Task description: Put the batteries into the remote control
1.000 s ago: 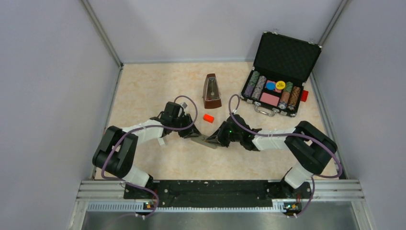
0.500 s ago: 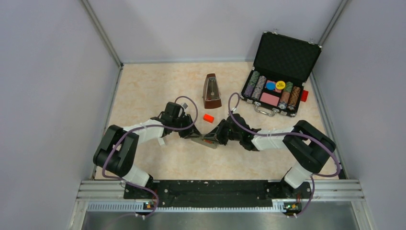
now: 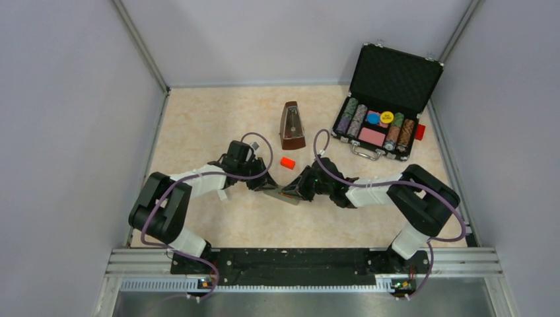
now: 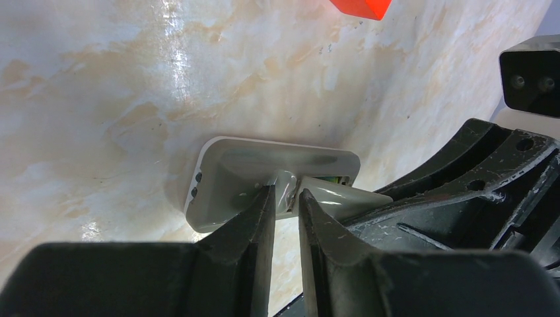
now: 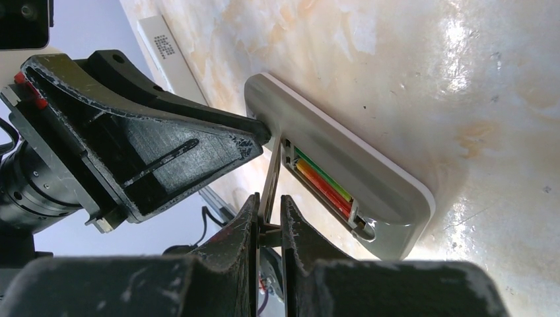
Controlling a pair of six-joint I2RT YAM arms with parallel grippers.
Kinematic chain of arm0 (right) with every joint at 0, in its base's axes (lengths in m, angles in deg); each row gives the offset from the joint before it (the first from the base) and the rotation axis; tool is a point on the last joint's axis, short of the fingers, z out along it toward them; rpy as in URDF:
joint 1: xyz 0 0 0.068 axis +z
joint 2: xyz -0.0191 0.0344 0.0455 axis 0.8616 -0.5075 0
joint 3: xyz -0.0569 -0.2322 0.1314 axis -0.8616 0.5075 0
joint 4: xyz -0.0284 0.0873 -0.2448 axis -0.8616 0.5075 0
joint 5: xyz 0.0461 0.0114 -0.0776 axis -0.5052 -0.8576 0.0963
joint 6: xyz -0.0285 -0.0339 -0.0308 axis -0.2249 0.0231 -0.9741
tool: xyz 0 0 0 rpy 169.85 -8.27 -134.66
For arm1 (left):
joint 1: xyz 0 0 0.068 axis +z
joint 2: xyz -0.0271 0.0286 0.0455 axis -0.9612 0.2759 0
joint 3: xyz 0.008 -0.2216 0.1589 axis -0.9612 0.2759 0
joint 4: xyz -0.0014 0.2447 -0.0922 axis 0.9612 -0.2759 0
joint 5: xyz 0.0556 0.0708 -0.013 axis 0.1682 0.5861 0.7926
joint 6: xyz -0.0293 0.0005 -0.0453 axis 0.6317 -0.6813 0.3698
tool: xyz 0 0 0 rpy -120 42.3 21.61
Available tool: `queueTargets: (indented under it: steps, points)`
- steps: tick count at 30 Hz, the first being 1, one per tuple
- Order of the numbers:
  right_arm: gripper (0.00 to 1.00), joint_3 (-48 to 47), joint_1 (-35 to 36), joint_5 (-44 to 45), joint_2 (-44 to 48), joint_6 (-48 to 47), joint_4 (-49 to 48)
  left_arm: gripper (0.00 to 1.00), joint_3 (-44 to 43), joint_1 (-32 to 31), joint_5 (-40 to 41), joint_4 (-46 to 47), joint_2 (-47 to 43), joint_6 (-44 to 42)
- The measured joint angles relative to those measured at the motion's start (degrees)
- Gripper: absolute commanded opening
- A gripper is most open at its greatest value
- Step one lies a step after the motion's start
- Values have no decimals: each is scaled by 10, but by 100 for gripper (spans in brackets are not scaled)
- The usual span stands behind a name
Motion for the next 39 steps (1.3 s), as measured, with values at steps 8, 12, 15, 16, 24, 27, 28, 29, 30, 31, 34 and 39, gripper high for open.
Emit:
queueTargets:
  steps: [8,12,15,16,24,27,28,29,30,31,34,39]
  points:
    - [0,3,3,-3,0,0,0,24,0,0,1,0,0,0]
    - [0,7,3,-2,3,3,3,24,0,0,2,0,0,1]
    - [0,7,5,2,8,3,10,24,0,0,2,0,0,2]
    - [0,7,5,2,8,4,12,24,0,0,2,0,0,2]
    - [0,19,6,10,9,6,-4,24,0,0,2,0,0,2]
    - [0,19,6,15,9,6,-9,24,0,0,2,1,0,2]
    - [0,19,6,16,9,6,-10,24,1,0,2,1,0,3]
    - [0,20,7,17,9,6,-13,24,1,0,2,2,0,3]
    - [0,22,7,17,9,6,-17,24,1,0,2,2,0,3]
    - [0,24,7,19,9,6,-18,24,2,0,2,3,0,4]
    - [0,26,9,23,8,5,-26,24,2,0,1,3,0,4]
    - [0,26,12,23,0,4,-37,24,2,0,1,3,0,4]
